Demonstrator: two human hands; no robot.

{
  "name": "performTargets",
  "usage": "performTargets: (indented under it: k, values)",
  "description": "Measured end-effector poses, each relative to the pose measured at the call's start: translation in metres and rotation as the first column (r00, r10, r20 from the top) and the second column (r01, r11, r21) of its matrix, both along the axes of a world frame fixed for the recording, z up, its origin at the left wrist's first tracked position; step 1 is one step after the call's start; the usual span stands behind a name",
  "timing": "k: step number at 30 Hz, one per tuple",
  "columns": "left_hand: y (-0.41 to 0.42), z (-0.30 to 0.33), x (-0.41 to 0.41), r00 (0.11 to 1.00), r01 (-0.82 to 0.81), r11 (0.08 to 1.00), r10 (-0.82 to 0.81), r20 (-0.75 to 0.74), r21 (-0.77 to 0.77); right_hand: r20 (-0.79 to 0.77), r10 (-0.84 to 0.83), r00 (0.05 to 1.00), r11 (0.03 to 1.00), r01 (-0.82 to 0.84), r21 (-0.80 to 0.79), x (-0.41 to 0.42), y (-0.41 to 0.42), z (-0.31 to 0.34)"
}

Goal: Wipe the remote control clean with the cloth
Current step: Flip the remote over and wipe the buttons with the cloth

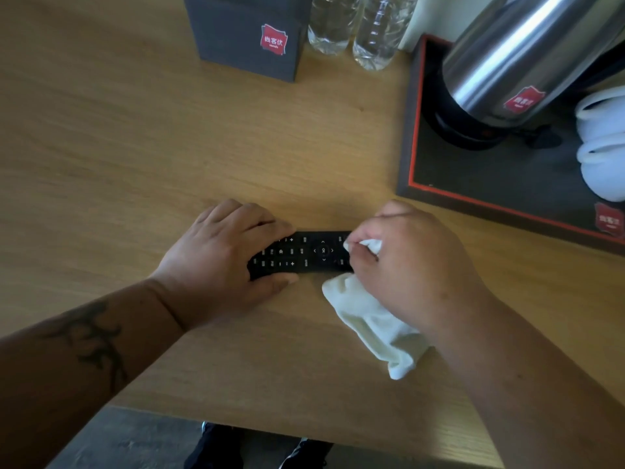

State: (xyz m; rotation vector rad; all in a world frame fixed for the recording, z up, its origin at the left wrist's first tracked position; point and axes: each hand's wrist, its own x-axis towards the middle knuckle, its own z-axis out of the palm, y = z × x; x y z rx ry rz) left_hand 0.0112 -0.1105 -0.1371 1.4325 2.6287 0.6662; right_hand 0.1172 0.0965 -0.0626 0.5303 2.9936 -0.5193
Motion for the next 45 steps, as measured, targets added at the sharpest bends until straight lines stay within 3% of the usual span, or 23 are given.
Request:
performTargets:
  k: [4, 9, 16, 21, 27, 32, 42, 45]
  values:
    - [0.000, 0.000, 0.000, 1.000, -0.001, 1.000, 0.001, 0.005, -0.005, 0.104, -0.024, 0.994, 0.999, 0.020, 0.046, -0.001, 0.014, 0.011]
    - [-0.001, 0.000, 0.001, 1.000, -0.004, 1.000, 0.004, 0.001, -0.008, 0.000, 0.045, 0.999, 0.999, -0.045, -0.027, -0.011, -0.004, 0.005]
    - [0.000, 0.003, 0.001, 1.000, 0.004, 1.000, -0.004, 0.001, 0.003, 0.139, 0.021, 0.990, 0.994, -0.035, 0.101, -0.011, 0.015, 0.015]
    - [-0.001, 0.002, 0.001, 1.000, -0.002, 1.000, 0.002, -0.006, -0.008, 0.075, 0.053, 0.996, 0.999, -0.054, 0.003, -0.018, 0.002, 0.008]
    - [0.000, 0.002, 0.001, 1.000, 0.003, 1.000, -0.003, -0.008, 0.003, 0.172, 0.020, 0.985, 0.991, -0.042, 0.128, -0.013, 0.023, 0.016]
    - [0.000, 0.003, 0.001, 1.000, 0.004, 1.000, -0.004, -0.018, 0.004, 0.085, 0.030, 0.996, 0.999, -0.032, 0.018, -0.019, 0.011, 0.009]
    - [0.000, 0.002, 0.002, 1.000, -0.001, 1.000, 0.001, -0.015, -0.002, 0.097, -0.043, 0.994, 0.999, 0.041, 0.031, 0.015, -0.019, 0.012]
    - [0.000, 0.002, 0.002, 1.000, -0.004, 1.000, 0.004, -0.003, -0.001, 0.013, -0.135, 0.991, 0.991, 0.136, -0.018, 0.000, -0.005, 0.008]
